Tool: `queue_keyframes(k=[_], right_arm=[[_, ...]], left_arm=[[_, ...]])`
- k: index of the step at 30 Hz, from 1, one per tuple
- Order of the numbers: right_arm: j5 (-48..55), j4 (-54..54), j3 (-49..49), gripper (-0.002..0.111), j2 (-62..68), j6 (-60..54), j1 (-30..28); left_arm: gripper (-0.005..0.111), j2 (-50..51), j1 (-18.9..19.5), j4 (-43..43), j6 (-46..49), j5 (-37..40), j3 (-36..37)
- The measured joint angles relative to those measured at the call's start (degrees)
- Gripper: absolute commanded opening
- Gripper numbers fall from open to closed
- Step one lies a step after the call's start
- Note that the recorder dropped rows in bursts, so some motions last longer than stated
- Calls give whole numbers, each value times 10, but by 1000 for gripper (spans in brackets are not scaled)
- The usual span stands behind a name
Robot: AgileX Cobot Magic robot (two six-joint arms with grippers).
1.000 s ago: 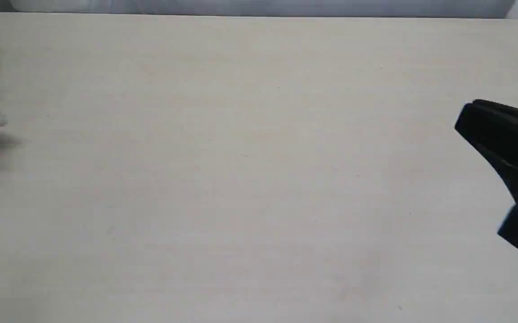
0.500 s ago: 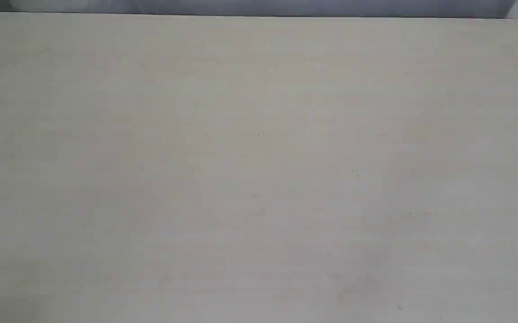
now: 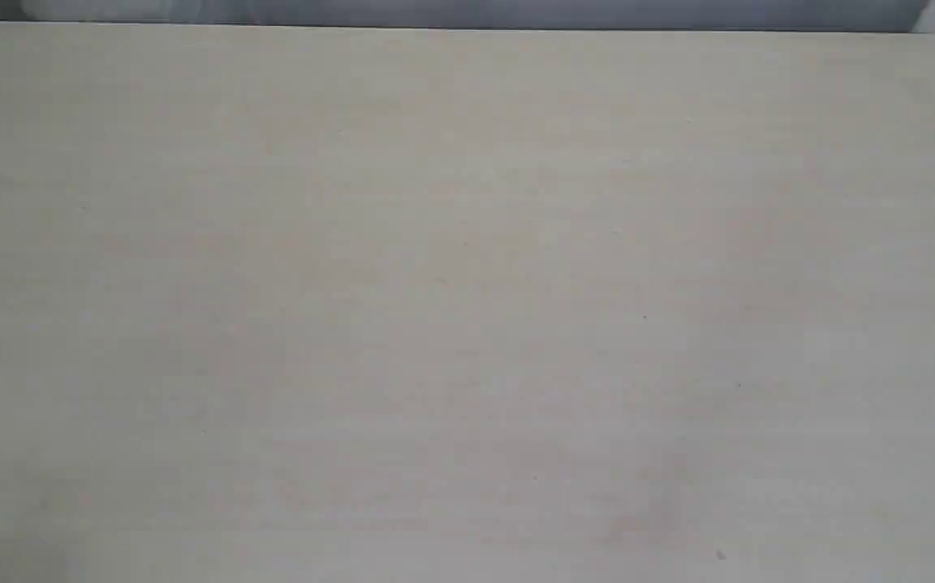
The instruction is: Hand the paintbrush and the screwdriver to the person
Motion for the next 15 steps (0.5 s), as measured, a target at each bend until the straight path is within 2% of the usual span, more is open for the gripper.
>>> queue_keyframes(k=[7,15], right_arm=[[58,-16,1,4,0,-2,0],[147,37,1,4,0,-2,0]], left_arm=[[0,0,0,0,0,0,0],[0,0,0,0,0,0,0]])
